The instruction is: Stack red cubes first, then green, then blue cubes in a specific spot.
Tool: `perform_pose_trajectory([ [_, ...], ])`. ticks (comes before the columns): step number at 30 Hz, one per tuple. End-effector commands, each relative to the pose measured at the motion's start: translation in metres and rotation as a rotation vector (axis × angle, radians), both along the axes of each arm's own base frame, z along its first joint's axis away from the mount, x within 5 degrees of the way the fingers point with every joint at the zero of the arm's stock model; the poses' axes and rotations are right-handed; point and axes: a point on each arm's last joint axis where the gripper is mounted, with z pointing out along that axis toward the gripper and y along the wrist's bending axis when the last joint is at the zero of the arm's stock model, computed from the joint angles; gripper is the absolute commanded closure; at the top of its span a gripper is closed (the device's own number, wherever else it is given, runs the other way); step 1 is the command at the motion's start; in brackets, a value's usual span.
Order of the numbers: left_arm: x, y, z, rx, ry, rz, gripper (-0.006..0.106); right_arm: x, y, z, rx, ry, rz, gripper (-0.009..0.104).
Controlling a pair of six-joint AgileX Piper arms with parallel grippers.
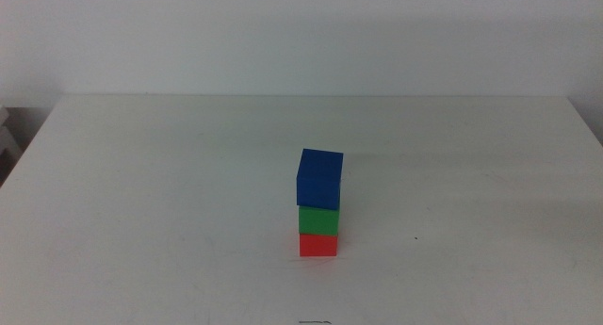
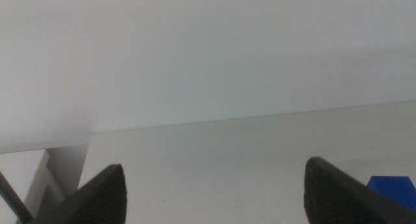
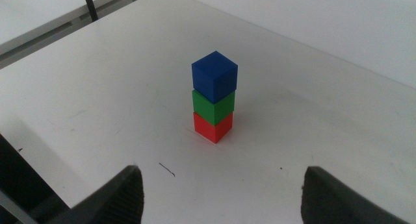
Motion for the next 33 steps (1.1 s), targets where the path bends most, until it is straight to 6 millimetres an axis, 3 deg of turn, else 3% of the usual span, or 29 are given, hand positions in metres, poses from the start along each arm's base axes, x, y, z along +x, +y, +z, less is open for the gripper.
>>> perform_pose_trajectory([
  [1,-0.002,0.0,0.013,-0.027,-0.093,0.002,0.007,0.002,0.0,0.012,0.037,-0.08,-0.002,0.033],
  [6,-0.01,0.001,0.003,-0.035,-0.16,0.011,0.007,0.005,-0.001,0.012,0.021,-0.119,-0.022,0.033],
  [11,-0.03,0.004,-0.032,-0.052,-0.297,0.032,0.007,0.017,-0.005,0.003,0.0,-0.392,-0.119,0.033],
  [19,-0.044,0.006,-0.117,-0.059,-0.347,0.054,0.007,0.028,-0.011,-0.053,0.044,-0.275,-0.333,0.033],
  [23,-0.046,0.007,-0.155,-0.057,-0.315,0.056,0.007,0.033,-0.023,-0.079,0.049,-0.341,-0.512,0.033],
  [29,-0.043,0.007,-0.202,-0.058,-0.308,0.067,0.007,0.024,-0.036,-0.114,0.049,-0.442,-0.689,0.033],
  [33,-0.041,0.008,-0.219,-0.058,-0.324,0.075,0.007,0.018,-0.038,-0.138,0.038,-0.43,-0.717,0.033],
])
